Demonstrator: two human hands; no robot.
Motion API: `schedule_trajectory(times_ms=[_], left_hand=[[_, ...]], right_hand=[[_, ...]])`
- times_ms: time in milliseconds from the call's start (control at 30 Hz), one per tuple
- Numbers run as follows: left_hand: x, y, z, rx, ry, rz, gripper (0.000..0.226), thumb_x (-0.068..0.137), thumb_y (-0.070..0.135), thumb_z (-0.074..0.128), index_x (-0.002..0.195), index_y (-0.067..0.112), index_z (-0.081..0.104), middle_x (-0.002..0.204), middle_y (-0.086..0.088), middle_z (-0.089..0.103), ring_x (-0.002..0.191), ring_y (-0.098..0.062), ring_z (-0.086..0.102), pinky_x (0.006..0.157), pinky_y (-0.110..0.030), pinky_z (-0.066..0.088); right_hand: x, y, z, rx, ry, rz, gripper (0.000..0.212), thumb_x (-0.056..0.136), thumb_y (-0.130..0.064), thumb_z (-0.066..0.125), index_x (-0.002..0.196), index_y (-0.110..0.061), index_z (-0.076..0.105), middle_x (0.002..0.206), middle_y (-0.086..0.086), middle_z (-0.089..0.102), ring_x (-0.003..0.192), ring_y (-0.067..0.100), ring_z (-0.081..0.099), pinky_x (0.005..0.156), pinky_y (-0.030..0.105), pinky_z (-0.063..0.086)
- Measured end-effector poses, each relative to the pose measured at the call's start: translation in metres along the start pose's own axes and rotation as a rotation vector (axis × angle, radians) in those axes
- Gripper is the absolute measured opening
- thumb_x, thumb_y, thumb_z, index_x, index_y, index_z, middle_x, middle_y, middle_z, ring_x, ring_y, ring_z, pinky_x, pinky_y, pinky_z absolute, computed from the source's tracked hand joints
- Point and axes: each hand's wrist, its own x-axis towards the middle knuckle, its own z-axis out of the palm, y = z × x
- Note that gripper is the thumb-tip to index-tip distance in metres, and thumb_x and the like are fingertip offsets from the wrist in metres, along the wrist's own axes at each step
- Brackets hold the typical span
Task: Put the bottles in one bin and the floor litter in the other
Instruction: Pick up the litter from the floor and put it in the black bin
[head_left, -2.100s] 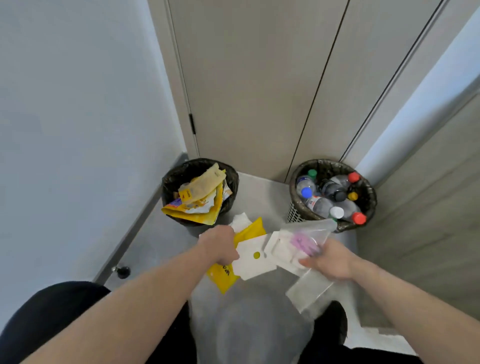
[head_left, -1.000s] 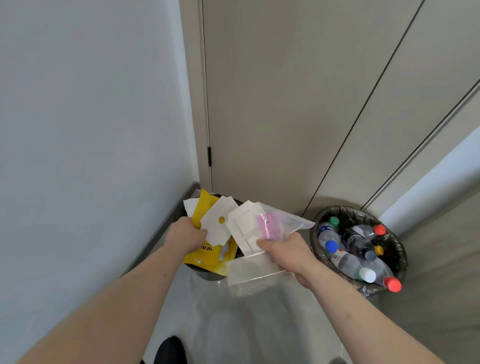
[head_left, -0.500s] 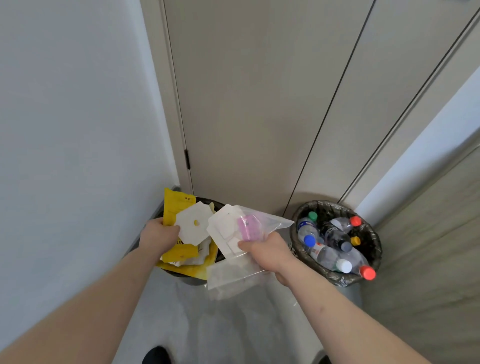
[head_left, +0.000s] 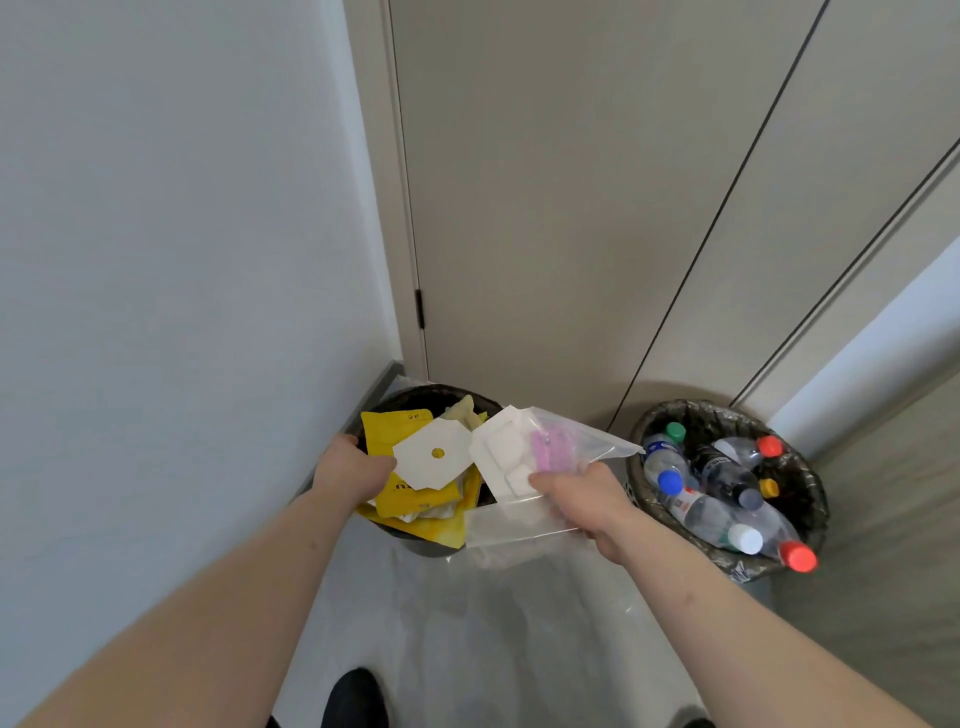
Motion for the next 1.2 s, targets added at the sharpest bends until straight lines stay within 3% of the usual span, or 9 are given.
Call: schedule_trajectory(times_ms=[100, 167, 333, 500, 633, 733, 900, 1067, 1200], left_hand=[[-0.001, -0.004, -0.005, 0.02, 0.01, -0.017, 0.018, 0.08, 0.024, 0.071, 0.088, 0.019, 0.056, 0.1, -0.009, 0.06, 0.095, -0.031, 0.058, 0.089, -0.041, 0.056], [-0.001, -0.01, -0.008, 0.016, 0.022, -0.019, 0.017, 0.081, 0.02, 0.069, 0.079, 0.023, 0.052, 0.094, -0.005, 0.057, 0.093, -0.03, 0.056, 0.089, -0.038, 0.055], [0.009, -0.023, -0.01, 0.016, 0.039, 0.024, 0.031, 0.083, 0.021, 0.066, 0.113, 0.022, 0.072, 0.114, -0.005, 0.07, 0.104, -0.026, 0.065, 0.09, -0.037, 0.058], [0.018, -0.029, -0.004, 0.001, -0.03, 0.036, 0.017, 0.093, 0.02, 0.061, 0.102, 0.028, 0.072, 0.107, -0.001, 0.065, 0.096, -0.021, 0.062, 0.077, -0.031, 0.053], [0.026, -0.034, -0.004, -0.123, -0.027, 0.007, 0.035, 0.09, 0.007, 0.049, 0.1, 0.026, 0.077, 0.112, -0.005, 0.068, 0.094, -0.021, 0.063, 0.077, -0.03, 0.053], [0.033, -0.037, -0.01, -0.195, 0.059, -0.039, 0.037, 0.089, 0.004, 0.045, 0.093, 0.026, 0.074, 0.11, -0.005, 0.069, 0.086, -0.018, 0.061, 0.079, -0.031, 0.053], [0.043, -0.047, -0.014, -0.173, 0.115, -0.111, 0.032, 0.092, 0.013, 0.05, 0.116, 0.017, 0.071, 0.117, -0.007, 0.067, 0.094, -0.021, 0.057, 0.081, -0.032, 0.052], [0.041, -0.049, -0.013, -0.158, -0.061, -0.241, 0.036, 0.092, 0.024, 0.052, 0.122, 0.006, 0.059, 0.098, -0.005, 0.064, 0.088, -0.022, 0.065, 0.075, -0.038, 0.061], [0.033, -0.039, -0.012, -0.167, -0.151, -0.314, 0.045, 0.095, 0.038, 0.051, 0.131, 0.011, 0.051, 0.097, -0.007, 0.063, 0.085, -0.023, 0.071, 0.062, -0.035, 0.061]], right_hand=[[0.008, -0.001, 0.006, 0.022, 0.015, 0.029, 0.04, 0.08, -0.026, 0.077, 0.109, -0.008, 0.055, 0.093, 0.012, 0.067, 0.068, 0.022, 0.06, 0.055, 0.028, 0.041], [0.013, -0.003, 0.015, 0.052, 0.02, 0.039, 0.043, 0.08, -0.025, 0.076, 0.112, -0.008, 0.053, 0.095, 0.013, 0.067, 0.069, 0.022, 0.061, 0.057, 0.03, 0.041], [0.028, -0.028, 0.052, 0.227, -0.021, 0.03, 0.046, 0.083, -0.023, 0.077, 0.117, -0.011, 0.049, 0.093, 0.007, 0.066, 0.069, 0.019, 0.06, 0.055, 0.029, 0.043], [0.039, -0.048, 0.099, 0.309, -0.151, 0.046, 0.033, 0.086, -0.018, 0.077, 0.1, -0.016, 0.047, 0.098, 0.009, 0.069, 0.08, 0.023, 0.069, 0.074, 0.04, 0.059], [0.052, -0.03, 0.124, 0.122, -0.122, 0.06, 0.073, 0.067, -0.035, 0.086, 0.126, -0.011, 0.05, 0.117, 0.01, 0.066, 0.081, 0.022, 0.069, 0.054, 0.026, 0.056], [0.055, -0.024, 0.128, 0.0, -0.034, 0.038, 0.094, 0.066, -0.035, 0.087, 0.14, -0.011, 0.034, 0.136, 0.011, 0.055, 0.108, 0.03, 0.065, 0.085, 0.042, 0.061], [0.058, -0.029, 0.136, -0.146, 0.121, -0.177, 0.117, 0.074, -0.028, 0.084, 0.16, -0.014, 0.006, 0.162, 0.006, 0.027, 0.149, 0.027, 0.032, 0.119, 0.04, 0.035], [0.061, -0.021, 0.144, -0.301, -0.017, -0.111, 0.051, 0.08, -0.016, 0.066, 0.13, -0.015, 0.053, 0.124, 0.004, 0.064, 0.117, 0.029, 0.06, 0.098, 0.037, 0.052], [0.059, -0.024, 0.143, -0.249, 0.052, -0.09, 0.071, 0.075, -0.016, 0.063, 0.141, -0.012, 0.037, 0.14, 0.009, 0.046, 0.125, 0.034, 0.052, 0.102, 0.04, 0.049]])
